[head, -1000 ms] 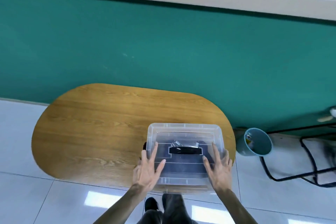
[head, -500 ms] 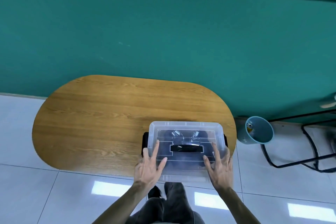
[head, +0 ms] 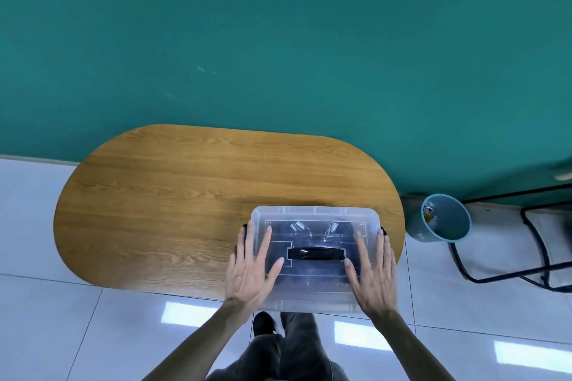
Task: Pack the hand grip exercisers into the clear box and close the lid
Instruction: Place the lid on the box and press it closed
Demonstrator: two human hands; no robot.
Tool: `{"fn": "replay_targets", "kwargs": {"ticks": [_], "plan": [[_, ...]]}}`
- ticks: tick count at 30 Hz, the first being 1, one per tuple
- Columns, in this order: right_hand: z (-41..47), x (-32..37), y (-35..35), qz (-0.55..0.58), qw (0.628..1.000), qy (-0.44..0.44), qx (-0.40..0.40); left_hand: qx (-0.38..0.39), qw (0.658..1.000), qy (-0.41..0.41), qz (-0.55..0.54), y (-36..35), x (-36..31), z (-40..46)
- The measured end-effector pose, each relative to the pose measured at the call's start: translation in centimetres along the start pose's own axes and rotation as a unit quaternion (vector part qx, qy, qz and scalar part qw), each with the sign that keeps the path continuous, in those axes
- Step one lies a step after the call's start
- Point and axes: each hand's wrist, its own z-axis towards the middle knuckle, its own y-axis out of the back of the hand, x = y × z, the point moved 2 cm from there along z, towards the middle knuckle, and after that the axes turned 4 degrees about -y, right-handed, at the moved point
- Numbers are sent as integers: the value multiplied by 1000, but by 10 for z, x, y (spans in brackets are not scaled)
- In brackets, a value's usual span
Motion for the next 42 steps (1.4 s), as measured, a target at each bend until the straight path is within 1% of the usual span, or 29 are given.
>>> {"fn": "replay_targets", "kwargs": {"ticks": [3, 6, 9, 14, 18, 24, 31, 35, 40, 42], "plan": [[18, -1, 1, -2, 1000, 8, 9, -1, 1000, -17, -1, 1, -7, 21], [28, -8, 0, -6, 999, 34, 17, 11, 1000, -17, 10, -6, -9, 31], [30, -11, -1, -6, 999, 48, 19, 16, 999, -18, 21, -14, -8, 31], [31, -10, 2, -2, 998, 61, 23, 17, 999, -26, 8, -17, -10, 31], [35, -12, 1, 11, 997, 79, 20, 38, 999, -23, 25, -16, -12, 34], [37, -14, 0, 33, 996, 80, 11, 37, 999, -27, 17, -18, -13, 36], [37, -14, -3, 42, 995, 86, 5, 51, 998, -23, 37, -19, -14, 36], [39, -13, -4, -9, 994, 113, 6, 53, 997, -23, 42, -13, -14, 38], [40, -11, 8, -43, 996, 77, 13, 64, 997, -28, 28, -9, -11, 38], [46, -12, 14, -50, 996, 73, 14, 51, 998, -36, 23, -5, -13, 42]]}}
